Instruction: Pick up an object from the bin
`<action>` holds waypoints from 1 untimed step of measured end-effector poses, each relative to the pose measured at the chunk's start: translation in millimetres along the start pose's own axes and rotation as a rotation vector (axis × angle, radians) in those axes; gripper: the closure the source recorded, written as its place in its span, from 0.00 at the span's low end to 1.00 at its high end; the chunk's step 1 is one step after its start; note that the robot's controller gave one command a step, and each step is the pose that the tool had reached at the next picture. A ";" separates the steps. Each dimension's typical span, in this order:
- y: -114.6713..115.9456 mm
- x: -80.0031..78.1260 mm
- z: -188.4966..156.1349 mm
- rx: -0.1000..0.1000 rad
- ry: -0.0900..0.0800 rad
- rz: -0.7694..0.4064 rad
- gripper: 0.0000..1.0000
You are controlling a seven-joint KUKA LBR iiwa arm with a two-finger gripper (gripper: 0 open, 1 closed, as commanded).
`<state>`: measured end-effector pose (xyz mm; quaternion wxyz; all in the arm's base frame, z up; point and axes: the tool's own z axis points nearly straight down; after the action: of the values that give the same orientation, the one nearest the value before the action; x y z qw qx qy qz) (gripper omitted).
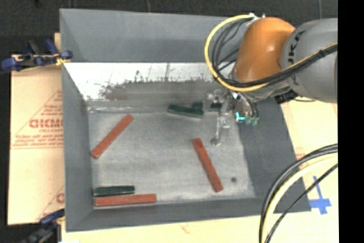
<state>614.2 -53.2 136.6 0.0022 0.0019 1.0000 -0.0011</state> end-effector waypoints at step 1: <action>4.5 -16.3 21.9 -0.003 -0.006 0.061 0.00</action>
Offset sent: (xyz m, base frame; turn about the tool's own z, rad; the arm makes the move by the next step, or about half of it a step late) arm 0.0395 0.0078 -0.0490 0.0738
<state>630.6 -48.8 114.8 0.0051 0.0322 0.9995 0.0003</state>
